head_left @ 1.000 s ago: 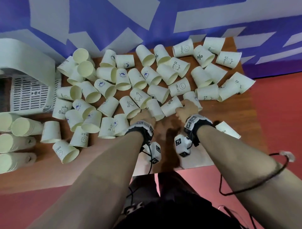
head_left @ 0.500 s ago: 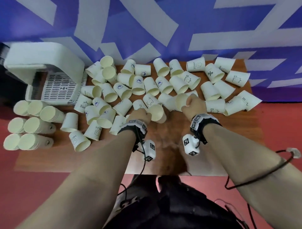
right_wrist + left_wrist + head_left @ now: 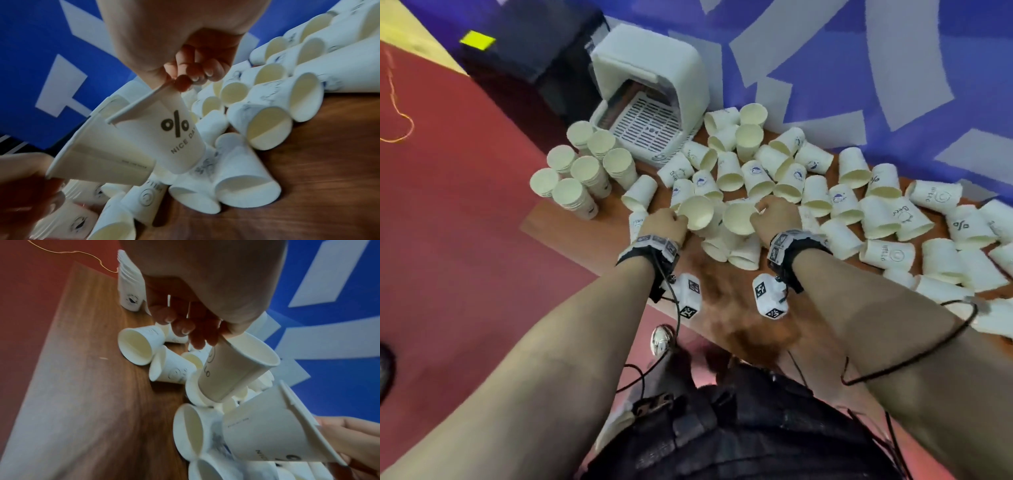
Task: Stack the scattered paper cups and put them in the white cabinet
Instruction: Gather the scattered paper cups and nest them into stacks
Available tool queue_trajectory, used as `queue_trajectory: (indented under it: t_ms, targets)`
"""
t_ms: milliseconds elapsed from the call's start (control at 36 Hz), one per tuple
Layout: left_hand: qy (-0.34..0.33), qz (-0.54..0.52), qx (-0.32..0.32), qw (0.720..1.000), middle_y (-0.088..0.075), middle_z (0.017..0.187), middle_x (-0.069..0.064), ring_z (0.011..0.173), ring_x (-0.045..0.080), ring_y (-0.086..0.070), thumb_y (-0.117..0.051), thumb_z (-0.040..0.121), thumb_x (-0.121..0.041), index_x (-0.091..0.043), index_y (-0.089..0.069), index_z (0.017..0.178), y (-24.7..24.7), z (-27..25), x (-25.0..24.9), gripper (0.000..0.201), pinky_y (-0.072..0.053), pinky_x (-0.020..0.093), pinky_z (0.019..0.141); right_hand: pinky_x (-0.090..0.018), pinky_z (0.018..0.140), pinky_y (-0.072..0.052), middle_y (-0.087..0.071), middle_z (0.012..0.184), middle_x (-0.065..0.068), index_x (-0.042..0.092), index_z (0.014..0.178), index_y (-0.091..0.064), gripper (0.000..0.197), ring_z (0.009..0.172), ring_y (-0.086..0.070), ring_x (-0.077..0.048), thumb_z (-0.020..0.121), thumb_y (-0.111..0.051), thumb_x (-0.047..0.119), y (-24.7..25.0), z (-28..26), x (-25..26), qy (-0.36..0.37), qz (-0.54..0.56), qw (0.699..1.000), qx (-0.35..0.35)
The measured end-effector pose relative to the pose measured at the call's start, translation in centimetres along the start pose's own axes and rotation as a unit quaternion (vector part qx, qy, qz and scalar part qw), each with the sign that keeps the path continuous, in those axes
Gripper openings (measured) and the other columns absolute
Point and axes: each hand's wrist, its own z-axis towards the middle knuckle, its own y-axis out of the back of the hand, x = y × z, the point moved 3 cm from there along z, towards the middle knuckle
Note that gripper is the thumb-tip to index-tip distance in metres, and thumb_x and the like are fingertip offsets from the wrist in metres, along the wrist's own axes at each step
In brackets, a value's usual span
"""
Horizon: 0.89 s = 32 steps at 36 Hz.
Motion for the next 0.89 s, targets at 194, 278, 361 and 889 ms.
queue_trajectory:
  t_ms: [194, 278, 361, 889]
  targets:
    - [0.059, -0.032, -0.005, 0.998, -0.063, 0.085, 0.017, 0.073, 0.033, -0.051, -0.049, 0.09, -0.033, -0.007, -0.061, 0.079, 4.2, 2.3, 7.1, 0.031, -0.033, 0.03, 0.062, -0.028, 0.076, -0.043, -0.068, 0.11, -0.011, 0.014, 0.106, -0.068, 0.022, 0.103, -0.061, -0.03, 0.089, -0.057, 0.023, -5.0, 1.5, 6.9, 0.031, -0.038, 0.999, 0.018]
    - [0.07, -0.066, -0.005, 0.995, -0.069, 0.086, 0.016, 0.074, 0.035, -0.058, -0.047, 0.085, -0.035, -0.006, -0.064, 0.079, 5.7, 3.7, 9.8, 0.033, -0.038, 0.03, 0.062, -0.026, 0.074, -0.039, -0.067, 0.108, -0.009, 0.016, 0.097, -0.066, 0.014, 0.102, -0.061, -0.029, 0.091, -0.056, 0.023, -7.2, 1.8, 9.4, 0.018, -0.038, 0.999, 0.014]
    - [0.076, -0.095, 0.009, 0.993, -0.067, 0.084, 0.013, 0.076, 0.035, -0.057, -0.047, 0.087, -0.034, -0.006, -0.064, 0.083, 7.5, 4.9, 11.9, 0.033, -0.04, 0.03, 0.064, -0.026, 0.072, -0.041, -0.069, 0.104, -0.008, 0.022, 0.091, -0.064, 0.008, 0.097, -0.062, -0.028, 0.09, -0.056, 0.024, -9.2, 2.3, 11.9, 0.009, -0.041, 0.999, 0.009]
    - [0.156, -0.151, 0.065, 0.974, -0.065, 0.087, 0.011, 0.075, 0.032, -0.056, -0.052, 0.084, -0.026, -0.01, -0.065, 0.093, 8.8, 10.1, 19.8, 0.022, -0.039, 0.029, 0.065, -0.025, 0.07, -0.041, -0.07, 0.093, -0.008, 0.016, 0.1, -0.069, 0.017, 0.087, -0.062, -0.024, 0.088, -0.058, 0.02, -14.6, 6.3, 20.9, 0.023, -0.045, 0.999, 0.016]
